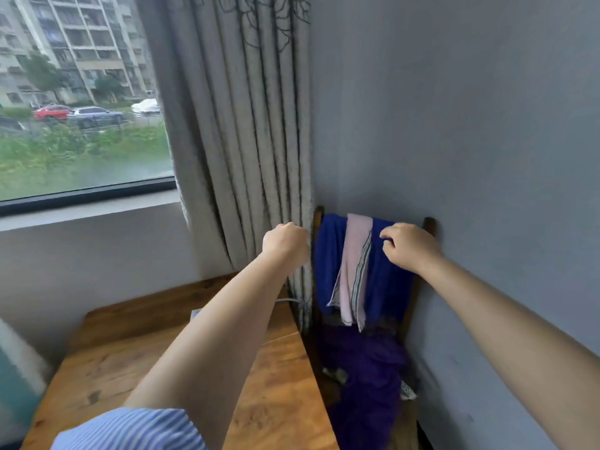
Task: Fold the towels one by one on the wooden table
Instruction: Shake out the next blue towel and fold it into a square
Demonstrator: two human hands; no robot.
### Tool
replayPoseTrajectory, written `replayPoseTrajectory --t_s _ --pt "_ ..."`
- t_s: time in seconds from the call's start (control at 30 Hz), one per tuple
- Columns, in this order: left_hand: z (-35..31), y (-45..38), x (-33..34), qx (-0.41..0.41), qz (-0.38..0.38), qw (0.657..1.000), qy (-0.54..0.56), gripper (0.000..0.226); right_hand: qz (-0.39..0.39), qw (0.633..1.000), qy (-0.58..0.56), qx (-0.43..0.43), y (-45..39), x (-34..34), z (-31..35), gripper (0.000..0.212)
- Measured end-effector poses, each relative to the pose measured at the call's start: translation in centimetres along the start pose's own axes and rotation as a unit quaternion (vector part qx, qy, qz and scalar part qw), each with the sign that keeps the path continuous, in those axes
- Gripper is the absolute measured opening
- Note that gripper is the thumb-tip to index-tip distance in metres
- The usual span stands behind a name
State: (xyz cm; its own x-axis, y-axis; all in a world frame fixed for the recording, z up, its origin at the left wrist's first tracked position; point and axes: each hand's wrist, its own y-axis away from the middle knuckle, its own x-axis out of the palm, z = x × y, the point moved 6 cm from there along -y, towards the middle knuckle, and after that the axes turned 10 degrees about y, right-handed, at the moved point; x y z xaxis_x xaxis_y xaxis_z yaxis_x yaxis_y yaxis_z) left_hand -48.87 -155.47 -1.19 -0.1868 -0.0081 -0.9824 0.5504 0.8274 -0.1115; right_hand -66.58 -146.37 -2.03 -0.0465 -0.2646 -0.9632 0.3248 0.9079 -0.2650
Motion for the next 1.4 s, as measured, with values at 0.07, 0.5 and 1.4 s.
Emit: replayPoseTrajectory --t_s 0.07,0.5,1.4 --pt "-1.0 -3.3 0.5 0.024 0.007 1.000 0.010 0.027 -0.010 0.999 -0.003 0.034 -2.3 0.3 -2.0 0.030" --pt "-9.7 -17.9 9.2 0.069 0.096 0.989 0.093 0.033 0.063 0.992 0.038 0.105 -12.5 8.0 -14.4 0.017" --pt "-13.7 -30.1 16.7 -0.038 0.126 0.969 0.211 0.040 0.032 0.999 -0.027 0.011 -20.3 16.8 -20.3 0.019"
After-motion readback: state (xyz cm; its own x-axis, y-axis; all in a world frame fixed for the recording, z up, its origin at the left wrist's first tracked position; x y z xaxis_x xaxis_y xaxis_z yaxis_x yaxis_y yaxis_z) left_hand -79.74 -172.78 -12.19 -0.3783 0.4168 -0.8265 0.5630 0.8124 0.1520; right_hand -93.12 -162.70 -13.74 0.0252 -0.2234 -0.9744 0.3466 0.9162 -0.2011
